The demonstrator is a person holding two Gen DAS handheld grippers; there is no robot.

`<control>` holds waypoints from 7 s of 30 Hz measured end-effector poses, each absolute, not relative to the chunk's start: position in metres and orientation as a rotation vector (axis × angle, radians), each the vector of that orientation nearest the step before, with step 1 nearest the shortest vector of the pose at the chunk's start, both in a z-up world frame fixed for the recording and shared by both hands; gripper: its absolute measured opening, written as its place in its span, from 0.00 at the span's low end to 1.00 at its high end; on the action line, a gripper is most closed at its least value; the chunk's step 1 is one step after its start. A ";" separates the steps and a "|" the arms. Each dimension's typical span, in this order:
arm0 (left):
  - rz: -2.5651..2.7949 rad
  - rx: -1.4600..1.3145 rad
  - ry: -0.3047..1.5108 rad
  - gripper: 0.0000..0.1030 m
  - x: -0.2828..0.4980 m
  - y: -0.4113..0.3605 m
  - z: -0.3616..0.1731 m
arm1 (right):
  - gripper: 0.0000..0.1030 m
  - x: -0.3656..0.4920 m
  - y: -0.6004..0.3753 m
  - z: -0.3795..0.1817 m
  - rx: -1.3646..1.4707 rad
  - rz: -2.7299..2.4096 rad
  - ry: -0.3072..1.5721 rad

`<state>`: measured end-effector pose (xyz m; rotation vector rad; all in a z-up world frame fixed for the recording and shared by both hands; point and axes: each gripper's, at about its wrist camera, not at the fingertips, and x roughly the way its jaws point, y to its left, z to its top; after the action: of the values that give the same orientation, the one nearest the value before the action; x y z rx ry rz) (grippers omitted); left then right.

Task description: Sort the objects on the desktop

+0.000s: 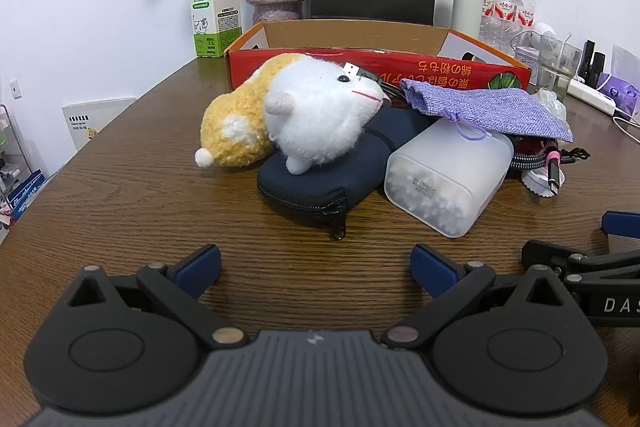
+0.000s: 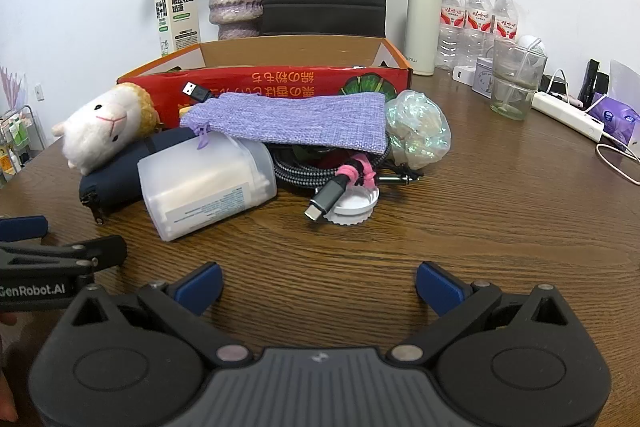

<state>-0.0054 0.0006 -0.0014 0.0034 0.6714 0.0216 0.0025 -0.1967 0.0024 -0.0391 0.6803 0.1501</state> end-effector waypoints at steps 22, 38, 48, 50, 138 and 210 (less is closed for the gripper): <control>0.023 0.004 0.670 1.00 -0.006 0.000 -0.002 | 1.00 0.002 -0.197 0.002 -0.039 0.150 0.680; -0.026 -0.241 0.580 0.91 0.046 0.044 0.076 | 0.97 0.015 -0.256 0.061 0.198 0.234 0.528; 0.041 -0.257 0.650 0.66 0.086 0.042 0.050 | 0.60 0.124 -0.292 0.052 0.261 0.163 0.615; 0.033 -0.263 0.646 0.52 0.084 0.039 0.050 | 0.39 0.135 -0.289 0.046 0.276 0.178 0.650; -0.136 0.047 0.600 1.00 -0.006 0.010 0.055 | 0.84 0.020 -0.203 0.077 0.042 0.221 0.619; -0.082 -0.039 0.608 0.65 0.234 0.044 0.145 | 0.02 0.172 -0.207 0.238 0.125 0.338 0.292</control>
<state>0.2341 0.0440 0.1451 -0.0391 0.6081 -0.0821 0.1725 -0.2072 0.2383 0.1254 0.2917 0.3382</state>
